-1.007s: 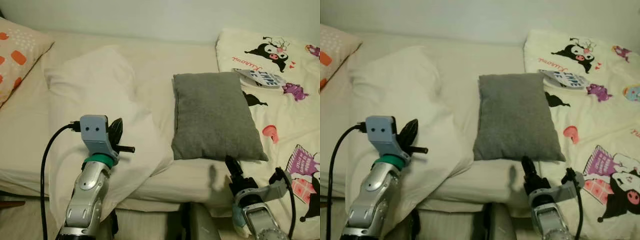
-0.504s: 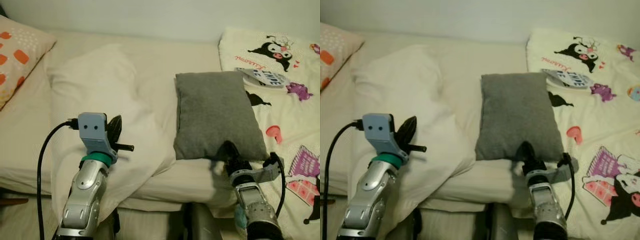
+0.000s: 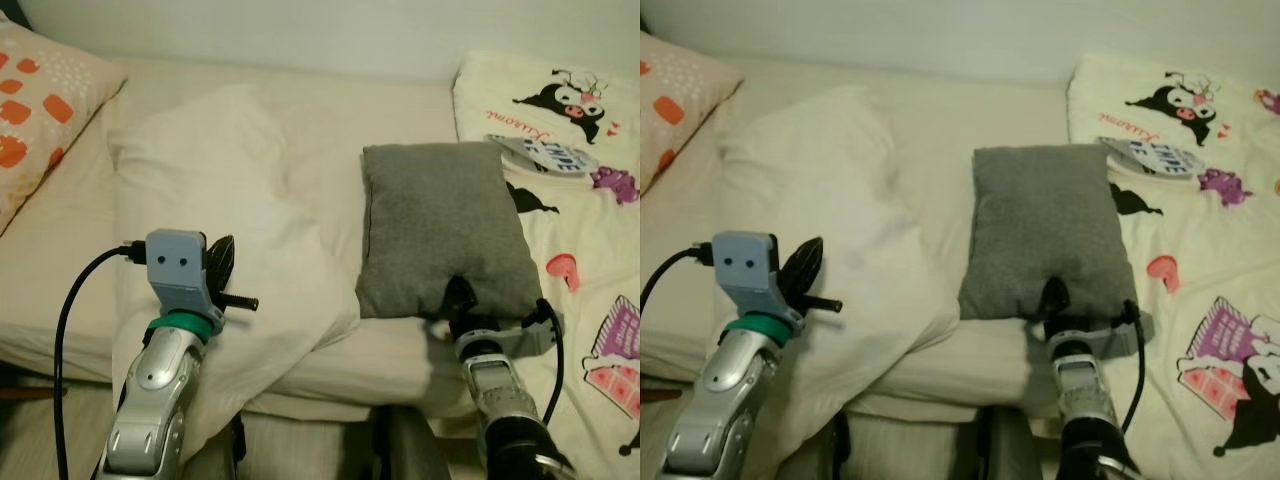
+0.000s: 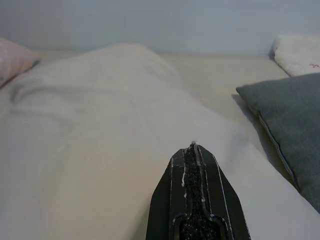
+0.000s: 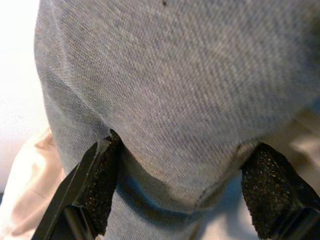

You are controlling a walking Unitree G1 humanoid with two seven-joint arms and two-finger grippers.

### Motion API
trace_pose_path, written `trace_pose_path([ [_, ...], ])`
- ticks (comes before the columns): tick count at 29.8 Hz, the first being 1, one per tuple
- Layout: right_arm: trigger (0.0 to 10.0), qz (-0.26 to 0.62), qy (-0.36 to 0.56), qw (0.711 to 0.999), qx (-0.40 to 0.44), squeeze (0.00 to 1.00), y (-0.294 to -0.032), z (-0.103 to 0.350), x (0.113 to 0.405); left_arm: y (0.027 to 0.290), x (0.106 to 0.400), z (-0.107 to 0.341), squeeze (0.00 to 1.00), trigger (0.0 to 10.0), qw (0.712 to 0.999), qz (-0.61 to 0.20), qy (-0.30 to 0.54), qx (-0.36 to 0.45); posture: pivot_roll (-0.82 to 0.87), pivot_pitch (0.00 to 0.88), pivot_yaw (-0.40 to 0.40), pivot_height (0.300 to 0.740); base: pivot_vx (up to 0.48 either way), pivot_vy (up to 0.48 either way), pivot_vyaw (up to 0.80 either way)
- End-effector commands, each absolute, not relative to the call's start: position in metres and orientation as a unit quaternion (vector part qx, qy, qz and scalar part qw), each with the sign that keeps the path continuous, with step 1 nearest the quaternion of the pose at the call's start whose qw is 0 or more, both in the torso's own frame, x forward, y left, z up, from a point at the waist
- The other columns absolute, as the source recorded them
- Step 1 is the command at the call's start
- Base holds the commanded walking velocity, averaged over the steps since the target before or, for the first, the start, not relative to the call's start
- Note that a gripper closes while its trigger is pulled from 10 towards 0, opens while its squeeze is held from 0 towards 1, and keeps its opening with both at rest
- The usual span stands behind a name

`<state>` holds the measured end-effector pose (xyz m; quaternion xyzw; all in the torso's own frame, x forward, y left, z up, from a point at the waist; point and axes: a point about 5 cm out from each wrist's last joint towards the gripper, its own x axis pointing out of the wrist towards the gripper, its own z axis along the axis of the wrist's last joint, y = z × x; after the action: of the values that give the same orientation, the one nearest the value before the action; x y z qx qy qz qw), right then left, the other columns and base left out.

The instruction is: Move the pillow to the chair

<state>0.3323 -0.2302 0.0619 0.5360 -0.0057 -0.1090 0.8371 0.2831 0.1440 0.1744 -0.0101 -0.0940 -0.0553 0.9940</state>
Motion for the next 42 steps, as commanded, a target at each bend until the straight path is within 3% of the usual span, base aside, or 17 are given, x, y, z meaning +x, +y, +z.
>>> trace_pose_path([
  [1, 10.0, -0.125, -0.01, 0.831, 0.542, 1.0, -0.235, 0.06, 0.331, 0.147, 0.279, 0.173, 0.0, 10.0, 0.995, -0.045, -0.092, -0.005, 0.22, 0.178, 0.045, 0.596, 0.0, 0.0, 0.0],
  [6, 10.0, -0.17, -0.049, 0.797, 0.578, 1.0, -0.248, 0.068, 0.336, 0.152, 0.275, 0.178, 0.0, 10.0, 0.995, -0.034, -0.095, -0.002, 0.23, 0.186, 0.045, 0.596, 0.0, 0.0, 0.0],
  [7, 10.0, -0.177, -0.063, 0.786, 0.588, 0.96, -0.252, 0.072, 0.338, 0.152, 0.274, 0.178, 0.0, 10.0, 0.995, -0.033, -0.096, -0.001, 0.24, 0.191, 0.047, 0.596, 0.0, 0.0, 0.0],
  [8, 10.0, -0.182, -0.079, 0.774, 0.602, 0.0, -0.255, 0.078, 0.34, 0.153, 0.273, 0.179, 0.0, 10.0, 0.995, -0.033, -0.096, -0.001, 0.24, 0.197, 0.05, 0.596, 0.0, 0.0, 0.0],
  [10, 10.0, -0.182, -0.104, 0.755, 0.621, 0.0, -0.259, 0.087, 0.345, 0.153, 0.271, 0.181, 0.0, 10.0, 0.994, -0.033, -0.101, -0.002, 0.24, 0.198, 0.051, 0.596, 0.0, 0.0, 0.0],
  [15, 10.0, -0.163, -0.134, 0.738, 0.641, 0.0, -0.261, 0.102, 0.353, 0.151, 0.27, 0.184, 0.0, 10.0, 0.993, -0.031, -0.11, -0.008, 0.24, 0.197, 0.053, 0.596, 0.0, 0.0, 0.0],
  [18, 10.0, -0.15, -0.138, 0.742, 0.639, 0.0, -0.259, 0.106, 0.356, 0.15, 0.27, 0.185, 0.0, 10.0, 0.993, -0.032, -0.111, -0.008, 0.24, 0.199, 0.054, 0.596, 0.0, 0.0, 0.0],
  [20, 10.0, -0.11, -0.139, 0.766, 0.618, 0.0, -0.252, 0.116, 0.362, 0.149, 0.27, 0.186, 0.0, 10.0, 0.993, -0.033, -0.111, -0.007, 0.24, 0.197, 0.054, 0.596, 0.0, 0.0, 0.0],
  [21, 4.2, -0.097, -0.137, 0.774, 0.61, 0.0, -0.249, 0.119, 0.365, 0.149, 0.27, 0.186, 0.0, 10.0, 0.993, -0.032, -0.111, -0.007, 0.24, 0.197, 0.055, 0.596, 0.0, 0.0, 0.0],
  [24, 4.2, -0.092, -0.136, 0.778, 0.607, 0.0, -0.248, 0.121, 0.366, 0.149, 0.27, 0.186, 0.0, 10.0, 0.993, -0.032, -0.111, -0.007, 0.24, 0.197, 0.055, 0.596, 0.0, 0.0, 0.0],
  [25, 0.0, -0.088, -0.138, 0.775, 0.61, 0.0, -0.247, 0.121, 0.366, 0.149, 0.27, 0.186, 0.0, 10.0, 0.993, -0.032, -0.11, -0.007, 0.24, 0.198, 0.054, 0.596, 0.0, 0.0, 0.0],
  [42, 0.0, -0.09, -0.14, 0.766, 0.621, 0.0, -0.249, 0.118, 0.365, 0.149, 0.271, 0.188, 0.0, 10.0, 0.993, -0.029, -0.112, -0.007, 0.24, 0.19, 0.048, 0.596, 0.0, 0.0, 0.0],
])
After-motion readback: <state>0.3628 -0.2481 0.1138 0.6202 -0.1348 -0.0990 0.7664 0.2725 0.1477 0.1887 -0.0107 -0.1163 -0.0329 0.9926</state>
